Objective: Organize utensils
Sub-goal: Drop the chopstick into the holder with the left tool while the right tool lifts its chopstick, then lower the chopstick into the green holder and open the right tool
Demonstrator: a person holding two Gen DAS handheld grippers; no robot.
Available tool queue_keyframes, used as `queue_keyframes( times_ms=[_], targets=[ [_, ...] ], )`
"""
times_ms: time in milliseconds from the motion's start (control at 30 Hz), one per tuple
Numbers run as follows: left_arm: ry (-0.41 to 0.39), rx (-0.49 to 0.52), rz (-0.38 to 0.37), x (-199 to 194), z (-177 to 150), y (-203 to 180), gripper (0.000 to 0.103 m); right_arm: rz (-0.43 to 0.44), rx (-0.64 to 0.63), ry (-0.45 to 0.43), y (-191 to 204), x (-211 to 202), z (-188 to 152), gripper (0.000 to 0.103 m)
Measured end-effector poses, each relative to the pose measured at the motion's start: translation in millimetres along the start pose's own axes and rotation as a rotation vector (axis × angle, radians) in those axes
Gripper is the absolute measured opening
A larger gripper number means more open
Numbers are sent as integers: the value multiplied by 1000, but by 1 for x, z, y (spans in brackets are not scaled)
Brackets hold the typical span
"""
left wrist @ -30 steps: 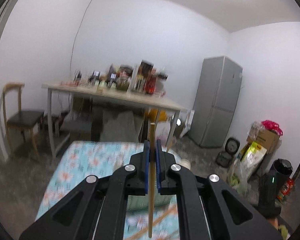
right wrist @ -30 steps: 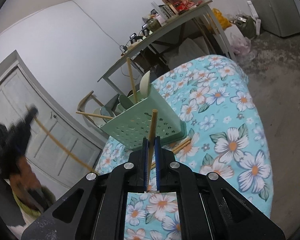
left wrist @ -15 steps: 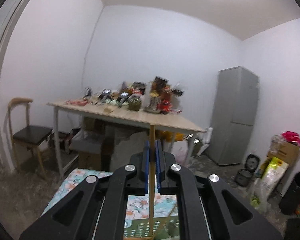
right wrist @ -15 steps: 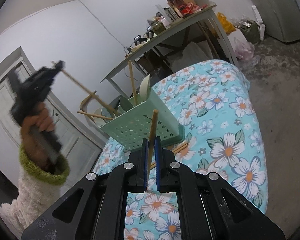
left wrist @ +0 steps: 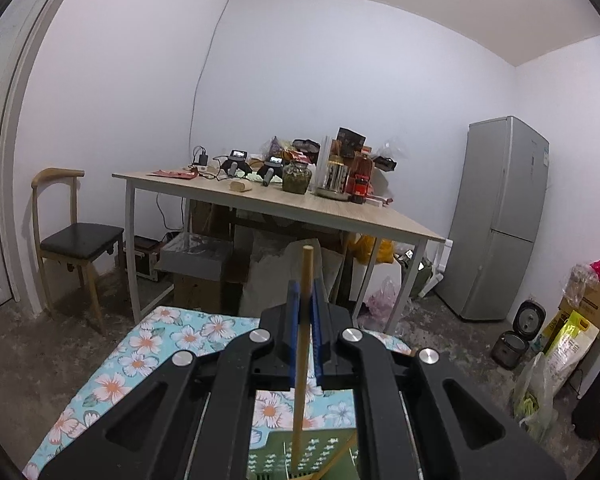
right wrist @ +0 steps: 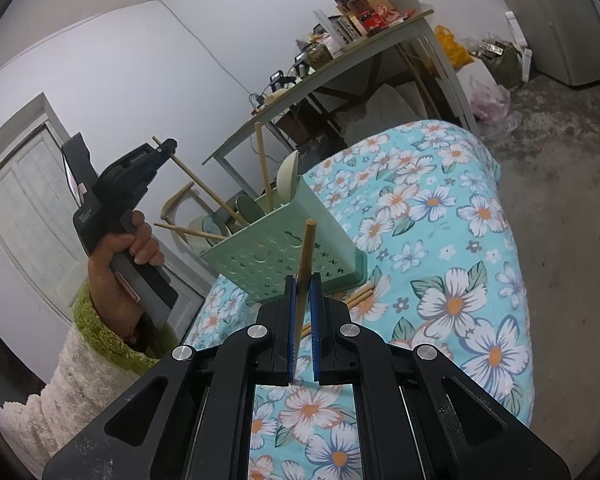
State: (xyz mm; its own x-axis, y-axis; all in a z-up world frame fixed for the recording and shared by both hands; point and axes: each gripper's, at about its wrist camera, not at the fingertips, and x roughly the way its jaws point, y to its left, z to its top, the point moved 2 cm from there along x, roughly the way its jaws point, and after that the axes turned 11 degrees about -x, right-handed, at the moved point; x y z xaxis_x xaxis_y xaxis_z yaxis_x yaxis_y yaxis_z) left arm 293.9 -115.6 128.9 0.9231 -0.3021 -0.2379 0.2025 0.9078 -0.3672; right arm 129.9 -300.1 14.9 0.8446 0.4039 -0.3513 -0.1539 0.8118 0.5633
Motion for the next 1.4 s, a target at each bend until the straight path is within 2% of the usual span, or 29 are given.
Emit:
queue_keyframes(
  times_ms=[133,200,267,567,733,900,1067,1233,1400],
  targets=[
    [19,-2,-2,-1,-3,5,9,-2,-5,-1,1,-1,0,5],
    [33,-11,-11,-3,-3,7,25,-3,-6,-1,1,-1,0,5],
    [32,-20,-22,-8,-2,9,33,-5,-7,-1,2,-1,0,5],
    [1,-50,-41,-43,10,23,42,-17,-30,-13,10,-5,3,4],
    [26,-43,-51,-75,8,34,48,-26,-71,-40,22,-12,13,4],
    [75,-51,-49,-109,-14,61,54,-19,-114,-86,35,-24,31,4],
    [140,-89,-22,-138,-51,94,58,-1,-168,-131,52,-32,58,4],
    [246,-125,9,-145,-91,119,60,24,-220,-211,75,-40,92,4],
    [306,-166,8,-147,-113,132,60,35,-270,-258,99,-33,126,4]
  ],
)
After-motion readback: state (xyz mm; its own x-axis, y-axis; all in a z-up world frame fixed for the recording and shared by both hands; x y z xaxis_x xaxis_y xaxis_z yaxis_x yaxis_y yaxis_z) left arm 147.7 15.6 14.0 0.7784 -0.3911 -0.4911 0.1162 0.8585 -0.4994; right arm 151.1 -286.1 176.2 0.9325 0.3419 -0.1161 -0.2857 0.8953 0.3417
